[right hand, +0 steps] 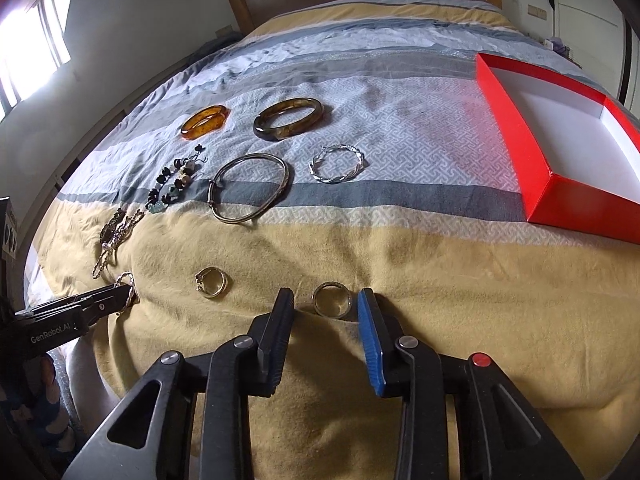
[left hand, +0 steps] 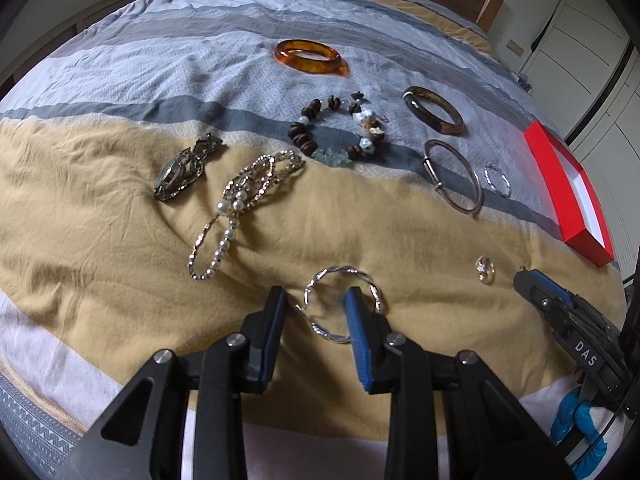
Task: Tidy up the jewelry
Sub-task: 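Close the left tool on the twisted silver hoop while the right tool grips the small ring, then carry both pieces into the red box while both tools open to release them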
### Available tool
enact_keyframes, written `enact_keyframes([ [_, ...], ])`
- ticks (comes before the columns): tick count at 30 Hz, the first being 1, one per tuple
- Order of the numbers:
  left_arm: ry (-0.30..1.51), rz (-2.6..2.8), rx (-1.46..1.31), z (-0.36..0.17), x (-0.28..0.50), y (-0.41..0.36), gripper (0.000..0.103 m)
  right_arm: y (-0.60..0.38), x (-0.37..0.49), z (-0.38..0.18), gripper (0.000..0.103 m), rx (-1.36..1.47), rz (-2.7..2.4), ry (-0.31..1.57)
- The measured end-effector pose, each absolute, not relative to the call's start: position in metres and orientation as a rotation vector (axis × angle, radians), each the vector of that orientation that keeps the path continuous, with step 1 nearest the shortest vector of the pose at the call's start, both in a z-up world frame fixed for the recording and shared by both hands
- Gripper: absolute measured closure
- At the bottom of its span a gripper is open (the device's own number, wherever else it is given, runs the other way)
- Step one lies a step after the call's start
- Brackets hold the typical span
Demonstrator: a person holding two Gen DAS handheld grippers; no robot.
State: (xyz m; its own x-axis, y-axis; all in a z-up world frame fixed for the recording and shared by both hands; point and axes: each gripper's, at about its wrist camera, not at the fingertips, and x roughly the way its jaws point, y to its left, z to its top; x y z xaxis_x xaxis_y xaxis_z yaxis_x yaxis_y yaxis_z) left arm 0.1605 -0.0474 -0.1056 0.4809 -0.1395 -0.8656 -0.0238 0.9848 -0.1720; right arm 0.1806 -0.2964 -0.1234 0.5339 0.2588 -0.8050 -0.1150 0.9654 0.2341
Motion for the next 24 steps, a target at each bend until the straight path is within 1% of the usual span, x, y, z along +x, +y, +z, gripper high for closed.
enact_keyframes([
  [1, 1.061, -0.070, -0.156, -0.106, 0.161, -0.049, 0.080, -0.297, 0.181, -0.125, 0.073, 0.162, 0.224, 0.986],
  [3, 1.051, -0.069, -0.136, -0.106, 0.161, -0.052, 0.086, -0.297, 0.183, -0.127, 0.081, 0.163, 0.226, 0.990],
  [4, 1.047, -0.069, -0.131, -0.105, 0.161, -0.053, 0.091, -0.297, 0.184, -0.128, 0.082, 0.164, 0.229, 0.993],
  [8, 1.036, -0.067, -0.124, -0.102, 0.160, -0.054, 0.097, -0.296, 0.184, -0.128, 0.082, 0.158, 0.236, 0.992],
  [16, 1.007, -0.063, -0.131, -0.083, 0.150, -0.052, 0.097, -0.296, 0.172, -0.109, 0.083, 0.141, 0.246, 0.963],
  [24, 0.972, -0.077, -0.114, -0.057, 0.139, -0.059, 0.097, -0.317, 0.150, -0.081, 0.083, 0.162, 0.214, 0.915],
])
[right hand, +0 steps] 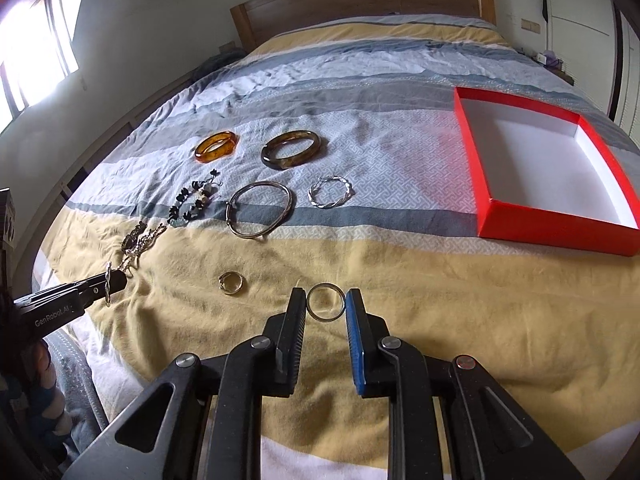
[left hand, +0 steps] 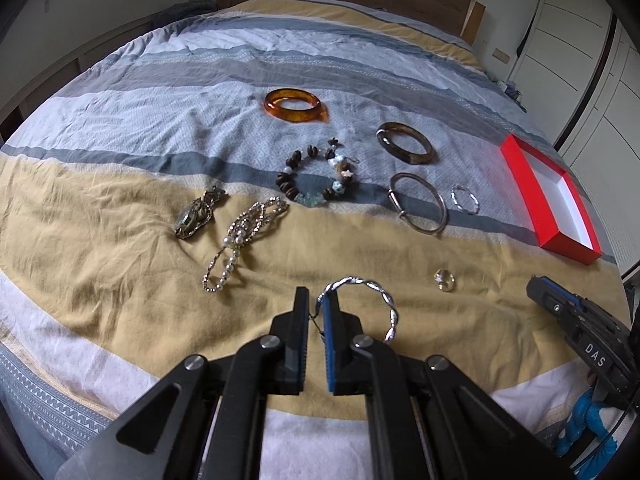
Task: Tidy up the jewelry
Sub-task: 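Carry both pieces into the red box while both tools open to release them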
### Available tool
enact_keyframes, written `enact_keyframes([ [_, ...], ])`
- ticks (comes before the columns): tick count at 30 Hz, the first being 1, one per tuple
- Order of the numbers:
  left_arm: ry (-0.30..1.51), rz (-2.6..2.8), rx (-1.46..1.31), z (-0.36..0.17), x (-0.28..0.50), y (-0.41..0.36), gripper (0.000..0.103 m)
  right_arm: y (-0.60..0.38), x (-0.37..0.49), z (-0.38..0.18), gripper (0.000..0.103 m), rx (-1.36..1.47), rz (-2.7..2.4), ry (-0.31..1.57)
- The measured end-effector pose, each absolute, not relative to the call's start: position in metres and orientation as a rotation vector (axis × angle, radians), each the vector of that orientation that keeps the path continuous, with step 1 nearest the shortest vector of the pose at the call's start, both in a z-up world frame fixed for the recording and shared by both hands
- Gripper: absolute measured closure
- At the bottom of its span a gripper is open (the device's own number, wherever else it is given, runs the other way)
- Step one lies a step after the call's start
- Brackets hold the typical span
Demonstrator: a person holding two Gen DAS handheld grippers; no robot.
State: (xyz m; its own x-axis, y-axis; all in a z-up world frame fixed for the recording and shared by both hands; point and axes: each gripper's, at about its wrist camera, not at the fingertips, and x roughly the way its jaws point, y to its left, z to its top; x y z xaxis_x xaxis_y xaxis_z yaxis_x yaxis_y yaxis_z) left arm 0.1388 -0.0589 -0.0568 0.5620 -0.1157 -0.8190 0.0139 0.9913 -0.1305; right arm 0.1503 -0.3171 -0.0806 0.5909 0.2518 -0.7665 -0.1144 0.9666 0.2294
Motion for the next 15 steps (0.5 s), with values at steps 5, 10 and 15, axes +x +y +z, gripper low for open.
enact_keyframes([
  [5, 0.956, -0.123, -0.081, -0.040, 0.143, -0.081, 0.097, -0.342, 0.142, -0.061, 0.083, 0.171, 0.183, 0.881],
  [10, 0.946, -0.209, -0.033, -0.026, 0.161, -0.126, 0.097, -0.385, 0.144, -0.046, 0.083, 0.172, 0.127, 0.851],
  [15, 0.950, -0.322, 0.007, -0.019, 0.187, -0.193, 0.097, -0.440, 0.158, -0.039, 0.083, 0.163, 0.048, 0.835],
])
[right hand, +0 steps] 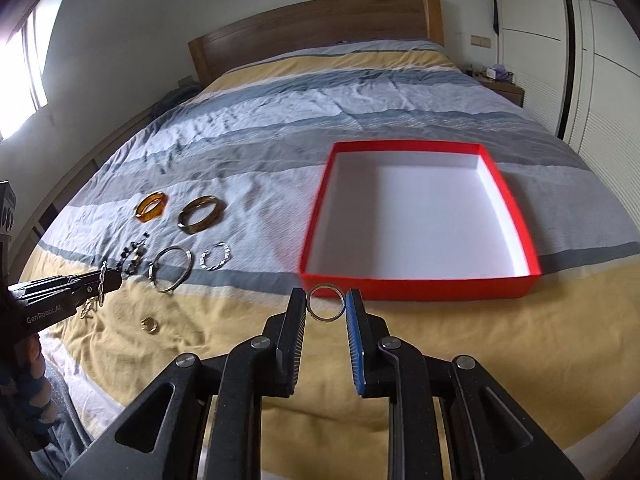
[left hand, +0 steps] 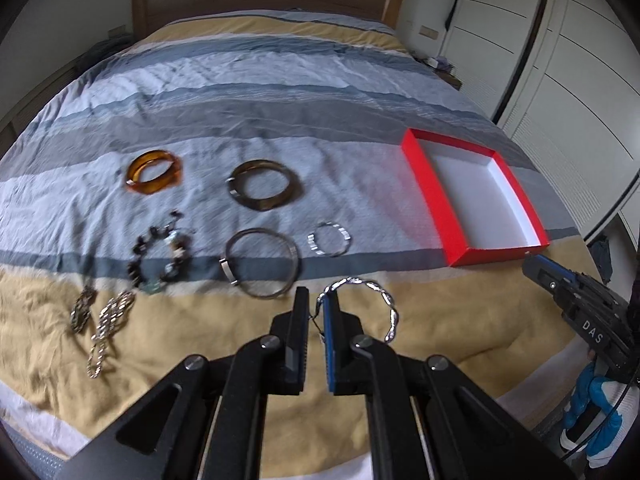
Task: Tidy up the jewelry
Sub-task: 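Carry both pieces into the red box while both tools open to release them, then withdraw both open tools from the red box back toward the jewelry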
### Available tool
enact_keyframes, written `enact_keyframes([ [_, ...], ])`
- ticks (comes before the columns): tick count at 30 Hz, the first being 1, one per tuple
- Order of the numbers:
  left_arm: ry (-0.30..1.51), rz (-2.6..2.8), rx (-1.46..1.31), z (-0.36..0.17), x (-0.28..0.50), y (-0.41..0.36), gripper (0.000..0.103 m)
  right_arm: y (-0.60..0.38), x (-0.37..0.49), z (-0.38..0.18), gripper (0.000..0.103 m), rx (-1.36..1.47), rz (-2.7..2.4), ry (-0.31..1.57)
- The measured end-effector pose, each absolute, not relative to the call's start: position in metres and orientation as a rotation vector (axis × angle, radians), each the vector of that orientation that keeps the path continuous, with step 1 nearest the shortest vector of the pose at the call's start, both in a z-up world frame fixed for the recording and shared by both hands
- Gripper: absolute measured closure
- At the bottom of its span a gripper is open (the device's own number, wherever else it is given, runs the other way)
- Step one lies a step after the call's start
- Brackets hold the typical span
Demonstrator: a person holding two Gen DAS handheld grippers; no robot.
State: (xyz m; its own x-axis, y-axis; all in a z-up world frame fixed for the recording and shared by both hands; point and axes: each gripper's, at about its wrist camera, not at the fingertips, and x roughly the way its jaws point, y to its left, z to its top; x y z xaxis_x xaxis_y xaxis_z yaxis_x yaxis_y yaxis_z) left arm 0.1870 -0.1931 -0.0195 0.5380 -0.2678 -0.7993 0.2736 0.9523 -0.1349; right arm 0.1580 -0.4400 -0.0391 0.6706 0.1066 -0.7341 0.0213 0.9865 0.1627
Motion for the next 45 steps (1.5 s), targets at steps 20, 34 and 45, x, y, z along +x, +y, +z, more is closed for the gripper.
enact_keyframes([
  [20, 1.048, -0.494, 0.163, -0.080, 0.282, -0.398, 0.097, -0.558, 0.242, -0.092, 0.083, 0.141, -0.043, 0.939],
  [34, 1.009, -0.469, 0.264, -0.094, 0.289, -0.414, 0.095, -0.541, 0.260, -0.108, 0.082, -0.013, -0.026, 1.030],
  [45, 0.996, -0.513, 0.211, -0.071, 0.276, -0.398, 0.092, -0.548, 0.239, -0.086, 0.071, 0.008, -0.067, 1.007],
])
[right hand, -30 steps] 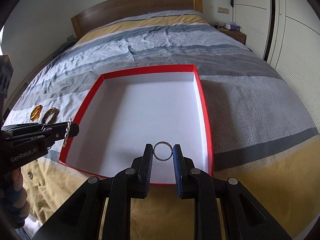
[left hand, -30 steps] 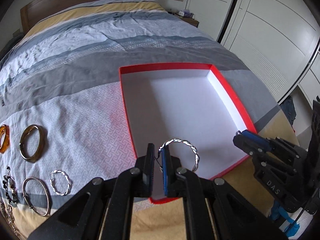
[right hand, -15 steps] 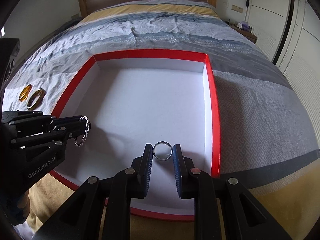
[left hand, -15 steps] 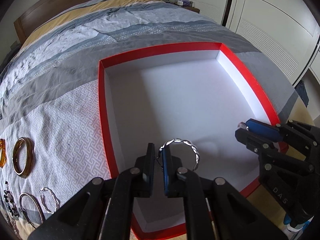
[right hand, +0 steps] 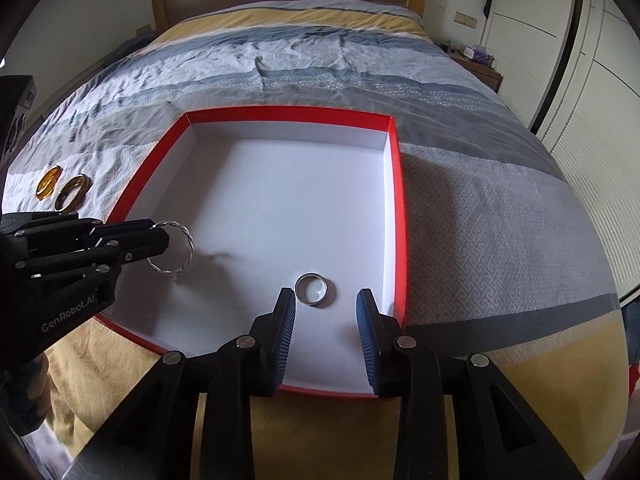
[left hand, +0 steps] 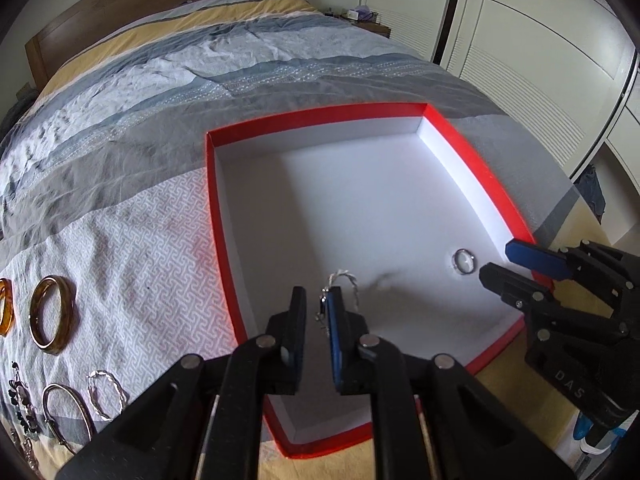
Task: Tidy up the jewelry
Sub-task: 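Withdraw both open tools from the red box back toward the jewelry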
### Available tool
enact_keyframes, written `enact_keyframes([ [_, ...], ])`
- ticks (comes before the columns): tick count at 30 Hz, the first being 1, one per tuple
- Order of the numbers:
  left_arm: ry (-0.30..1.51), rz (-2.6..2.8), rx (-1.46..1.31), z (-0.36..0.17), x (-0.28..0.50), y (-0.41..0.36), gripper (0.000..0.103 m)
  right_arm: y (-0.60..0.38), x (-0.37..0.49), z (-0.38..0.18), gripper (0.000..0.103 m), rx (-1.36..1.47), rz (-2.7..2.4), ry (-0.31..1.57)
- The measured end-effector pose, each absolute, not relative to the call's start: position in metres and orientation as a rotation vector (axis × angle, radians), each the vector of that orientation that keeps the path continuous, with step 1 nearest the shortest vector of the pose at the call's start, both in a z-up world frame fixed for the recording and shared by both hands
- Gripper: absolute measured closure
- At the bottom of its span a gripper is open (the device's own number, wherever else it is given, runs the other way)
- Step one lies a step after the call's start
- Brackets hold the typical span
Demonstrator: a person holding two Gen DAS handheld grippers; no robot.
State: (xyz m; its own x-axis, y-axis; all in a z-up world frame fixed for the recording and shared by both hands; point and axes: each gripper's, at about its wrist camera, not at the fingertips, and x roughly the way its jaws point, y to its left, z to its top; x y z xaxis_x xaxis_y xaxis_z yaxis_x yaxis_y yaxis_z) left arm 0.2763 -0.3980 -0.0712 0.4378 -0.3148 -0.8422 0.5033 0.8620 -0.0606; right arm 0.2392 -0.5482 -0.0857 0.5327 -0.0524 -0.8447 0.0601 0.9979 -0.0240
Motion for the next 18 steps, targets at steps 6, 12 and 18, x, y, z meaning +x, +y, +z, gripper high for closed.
enact_keyframes([
  [6, 0.957, -0.525, 0.160, -0.035, 0.256, -0.378, 0.084, -0.548, 0.218, -0.065, 0.065, 0.043, -0.093, 0.982],
  [12, 0.925, -0.524, 0.120, 0.002, 0.229, -0.346, 0.083, -0.530, 0.187, -0.035, 0.065, 0.078, -0.084, 0.946],
  [18, 0.883, -0.476, 0.105, 0.037, 0.191, -0.289, 0.082, -0.496, 0.148, 0.004, 0.064, 0.111, -0.032, 0.888],
])
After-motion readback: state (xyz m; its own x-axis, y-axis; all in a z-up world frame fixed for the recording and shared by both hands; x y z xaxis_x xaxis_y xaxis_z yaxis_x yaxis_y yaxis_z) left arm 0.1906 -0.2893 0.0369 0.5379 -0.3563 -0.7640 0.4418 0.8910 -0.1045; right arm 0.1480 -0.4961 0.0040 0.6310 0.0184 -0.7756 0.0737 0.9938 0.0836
